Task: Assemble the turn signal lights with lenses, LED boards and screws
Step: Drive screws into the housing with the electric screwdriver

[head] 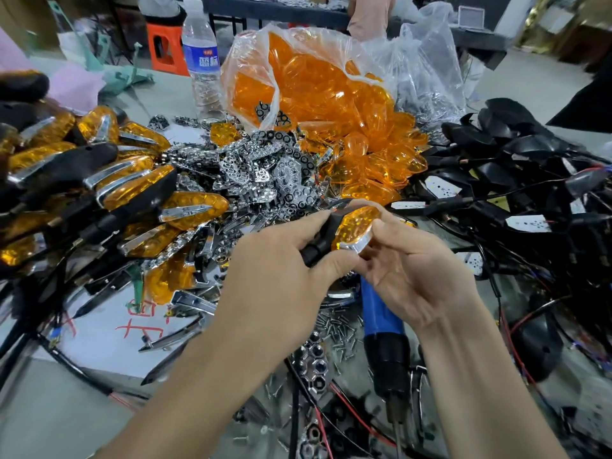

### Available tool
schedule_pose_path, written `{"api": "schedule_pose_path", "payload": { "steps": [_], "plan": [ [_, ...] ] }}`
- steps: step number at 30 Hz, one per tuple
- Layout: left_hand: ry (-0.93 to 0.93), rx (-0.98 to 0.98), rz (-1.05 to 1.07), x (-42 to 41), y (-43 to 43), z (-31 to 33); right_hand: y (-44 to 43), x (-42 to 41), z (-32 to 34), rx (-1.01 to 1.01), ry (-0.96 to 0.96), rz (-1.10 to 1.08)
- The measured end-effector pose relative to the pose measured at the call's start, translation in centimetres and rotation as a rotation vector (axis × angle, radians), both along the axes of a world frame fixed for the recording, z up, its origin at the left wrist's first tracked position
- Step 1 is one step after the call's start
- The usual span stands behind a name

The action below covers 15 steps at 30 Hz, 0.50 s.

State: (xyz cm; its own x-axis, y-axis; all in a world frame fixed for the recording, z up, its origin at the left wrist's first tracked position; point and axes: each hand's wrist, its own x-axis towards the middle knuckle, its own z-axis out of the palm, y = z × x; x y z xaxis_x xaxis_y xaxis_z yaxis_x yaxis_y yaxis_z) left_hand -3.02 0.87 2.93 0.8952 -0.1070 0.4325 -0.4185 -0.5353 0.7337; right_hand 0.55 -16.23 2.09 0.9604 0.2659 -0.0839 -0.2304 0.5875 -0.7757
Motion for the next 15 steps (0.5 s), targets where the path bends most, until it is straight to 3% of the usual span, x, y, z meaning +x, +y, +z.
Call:
{"api": "schedule_pose_path", "payload": {
  "steps": [15],
  "plan": [
    [0.057, 0.044, -0.068, 0.7, 1.0, -0.4, 0.0, 0.0, -0.2, -0.08, -0.106, -0.038]
  ]
}}
